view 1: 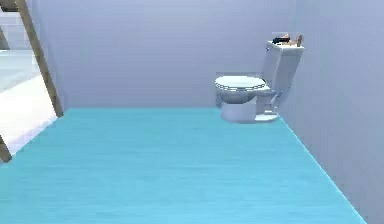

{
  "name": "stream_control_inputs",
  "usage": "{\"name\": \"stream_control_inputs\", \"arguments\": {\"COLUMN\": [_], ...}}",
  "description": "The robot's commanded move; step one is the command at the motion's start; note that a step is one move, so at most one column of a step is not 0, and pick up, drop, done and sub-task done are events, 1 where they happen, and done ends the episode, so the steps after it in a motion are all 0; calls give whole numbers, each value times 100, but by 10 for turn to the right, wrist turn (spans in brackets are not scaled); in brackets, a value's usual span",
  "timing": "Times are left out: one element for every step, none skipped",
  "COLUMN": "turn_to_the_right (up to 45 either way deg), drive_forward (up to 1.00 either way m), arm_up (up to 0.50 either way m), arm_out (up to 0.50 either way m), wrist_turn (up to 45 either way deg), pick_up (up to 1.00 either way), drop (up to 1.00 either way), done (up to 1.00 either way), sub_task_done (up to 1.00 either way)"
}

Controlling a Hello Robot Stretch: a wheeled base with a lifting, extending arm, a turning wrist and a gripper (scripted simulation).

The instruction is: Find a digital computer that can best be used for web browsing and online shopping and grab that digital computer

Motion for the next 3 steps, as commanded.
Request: {"name": "stream_control_inputs", "arguments": {"turn_to_the_right": [-390,0,0], "drive_forward": [0,100,100], "arm_up": [0,0,0], "arm_out": [0,0,0], "wrist_turn": [0,0,0], "pick_up": [0,0,0], "drop": [0,0,0], "done": [0,0,0], "sub_task_done": [0,0,0]}}
